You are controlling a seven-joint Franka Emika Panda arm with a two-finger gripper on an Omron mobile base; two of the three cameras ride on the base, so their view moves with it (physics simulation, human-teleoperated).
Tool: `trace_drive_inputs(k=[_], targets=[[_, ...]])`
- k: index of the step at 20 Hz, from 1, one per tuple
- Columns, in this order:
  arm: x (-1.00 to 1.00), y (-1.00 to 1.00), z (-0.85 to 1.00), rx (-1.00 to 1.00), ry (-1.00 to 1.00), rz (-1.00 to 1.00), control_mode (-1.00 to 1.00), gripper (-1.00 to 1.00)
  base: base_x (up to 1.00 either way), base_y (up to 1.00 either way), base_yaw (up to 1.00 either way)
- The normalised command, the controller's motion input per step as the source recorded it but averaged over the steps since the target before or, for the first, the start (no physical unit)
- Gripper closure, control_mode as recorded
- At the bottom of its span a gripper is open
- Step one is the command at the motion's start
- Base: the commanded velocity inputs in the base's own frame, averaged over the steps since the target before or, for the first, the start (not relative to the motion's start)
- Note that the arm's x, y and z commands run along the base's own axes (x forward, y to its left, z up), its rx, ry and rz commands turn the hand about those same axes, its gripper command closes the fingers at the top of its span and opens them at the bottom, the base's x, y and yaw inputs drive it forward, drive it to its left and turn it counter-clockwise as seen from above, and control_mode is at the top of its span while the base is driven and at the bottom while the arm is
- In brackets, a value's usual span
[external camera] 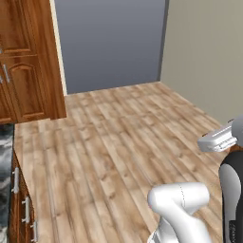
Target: Pick the egg and butter from the fridge and place them by the bowl for mixing.
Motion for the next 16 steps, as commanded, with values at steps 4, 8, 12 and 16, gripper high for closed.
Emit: trace_drive_inputs(k=[4, 8, 12, 16], targets=[[0.00, 0.00, 0.00, 0.00, 0.00, 0.00, 1.00, -1.00, 1.00, 0.16, 0.12], [0.00, 0.00, 0.00, 0.00, 0.00, 0.00, 1.00, -1.00, 1.00, 0.18, 0.12], [0.00, 0.00, 0.00, 0.00, 0.00, 0.00, 1.00, -1.00, 1.00, 0.18, 0.12], [0.00, 0.00, 0.00, 0.00, 0.00, 0.00, 1.00, -1.00, 1.00, 0.18, 0.12]])
